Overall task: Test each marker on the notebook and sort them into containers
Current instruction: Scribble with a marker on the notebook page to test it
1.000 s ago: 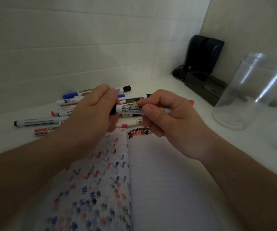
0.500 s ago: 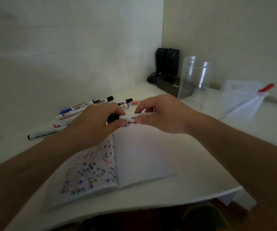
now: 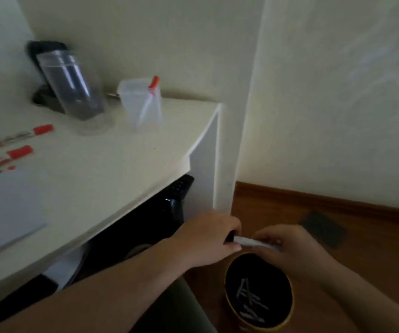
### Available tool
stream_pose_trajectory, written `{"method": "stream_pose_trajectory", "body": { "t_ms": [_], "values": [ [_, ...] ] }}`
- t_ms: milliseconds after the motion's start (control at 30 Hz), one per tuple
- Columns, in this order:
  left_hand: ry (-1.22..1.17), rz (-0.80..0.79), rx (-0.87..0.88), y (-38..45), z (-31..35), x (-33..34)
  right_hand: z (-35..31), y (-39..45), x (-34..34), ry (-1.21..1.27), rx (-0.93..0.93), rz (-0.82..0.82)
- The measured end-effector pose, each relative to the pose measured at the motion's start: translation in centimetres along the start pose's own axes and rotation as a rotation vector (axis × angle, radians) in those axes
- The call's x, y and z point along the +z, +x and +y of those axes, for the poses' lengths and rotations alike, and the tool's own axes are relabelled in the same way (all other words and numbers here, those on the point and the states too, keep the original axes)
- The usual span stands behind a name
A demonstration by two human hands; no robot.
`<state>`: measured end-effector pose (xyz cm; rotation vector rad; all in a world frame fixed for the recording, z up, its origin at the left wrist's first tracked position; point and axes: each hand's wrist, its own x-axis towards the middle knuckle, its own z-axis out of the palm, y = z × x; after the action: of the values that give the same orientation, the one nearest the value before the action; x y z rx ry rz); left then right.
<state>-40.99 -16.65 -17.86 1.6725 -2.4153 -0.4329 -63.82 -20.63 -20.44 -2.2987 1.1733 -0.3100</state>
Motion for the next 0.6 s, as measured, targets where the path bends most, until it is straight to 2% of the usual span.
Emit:
{"method": "stream_pose_trajectory", "body": {
  "t_ms": [133,233,400,500,600],
  "values": [
    [-0.079,-0.195,-0.054,3.5,2.4,7.8,6.7,-3.8,4.3,0.0,0.194,-0.075],
    [-0.09,-0.237,-0.06,4.7,3.6,10.6,9.1,-4.9,5.4,0.003,0.246,-0.085],
    [-0.072,-0.059,-0.007,5.2,3.2,8.4,8.6,-3.2,4.0,-0.021,0.23,0.024],
    [-0.077,0.096,0.033,3.9,1.8,2.0,4.5,-0.2,1.8,-0.041,0.042,0.148],
    [-0.013,0.299,0.013,-0.4,-1.4,-6.8,-2.8,4.7,0.0,-0.042,-0.14,0.274]
  ]
}}
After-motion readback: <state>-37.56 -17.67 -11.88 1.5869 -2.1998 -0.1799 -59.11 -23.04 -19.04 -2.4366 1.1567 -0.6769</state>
